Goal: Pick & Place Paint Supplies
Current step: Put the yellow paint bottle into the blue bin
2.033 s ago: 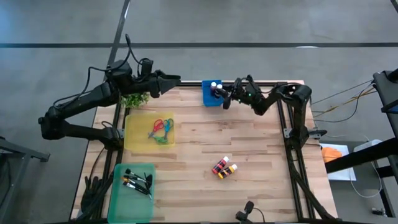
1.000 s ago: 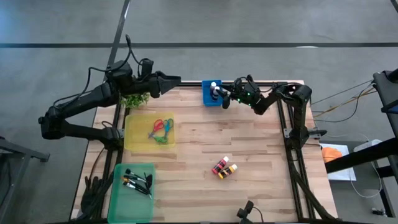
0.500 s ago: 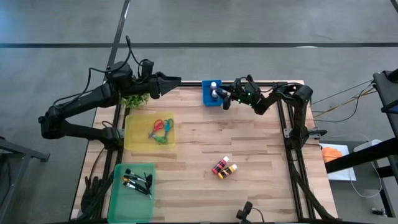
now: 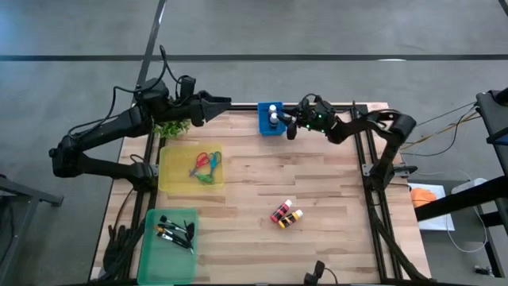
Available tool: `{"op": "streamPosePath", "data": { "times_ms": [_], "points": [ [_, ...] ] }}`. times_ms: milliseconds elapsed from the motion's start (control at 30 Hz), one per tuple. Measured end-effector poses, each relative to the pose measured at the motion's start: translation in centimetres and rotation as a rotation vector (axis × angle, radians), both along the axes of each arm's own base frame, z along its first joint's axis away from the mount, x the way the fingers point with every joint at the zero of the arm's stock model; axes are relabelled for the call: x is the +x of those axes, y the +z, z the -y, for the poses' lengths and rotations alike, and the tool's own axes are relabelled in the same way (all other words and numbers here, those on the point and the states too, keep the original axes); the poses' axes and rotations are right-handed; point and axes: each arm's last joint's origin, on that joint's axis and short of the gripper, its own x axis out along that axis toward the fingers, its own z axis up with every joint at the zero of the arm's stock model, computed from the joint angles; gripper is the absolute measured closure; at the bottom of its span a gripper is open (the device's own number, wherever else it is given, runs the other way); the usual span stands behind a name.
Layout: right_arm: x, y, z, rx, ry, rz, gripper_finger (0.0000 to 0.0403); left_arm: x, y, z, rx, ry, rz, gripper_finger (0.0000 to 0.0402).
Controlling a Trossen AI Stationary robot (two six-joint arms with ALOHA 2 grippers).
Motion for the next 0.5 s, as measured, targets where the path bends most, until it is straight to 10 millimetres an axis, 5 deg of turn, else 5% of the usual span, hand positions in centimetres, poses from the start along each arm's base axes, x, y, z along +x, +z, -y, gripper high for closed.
{"op": "streamPosePath", "data": {
  "times_ms": [300, 500],
  "points": [
    [-0.8, 1.3, -1.0, 0.09, -0.006, -0.129, 0.0379, 0.0, 0.1, 0.0, 0.035, 0.002, 0.011, 0.006],
    [-0.7, 1.7, -3.1, 0.259, 0.017, -0.171, 0.0394, 0.0, 0.0, 0.0, 0.034, 0.005, -0.008, 0.006]
  ]
}}
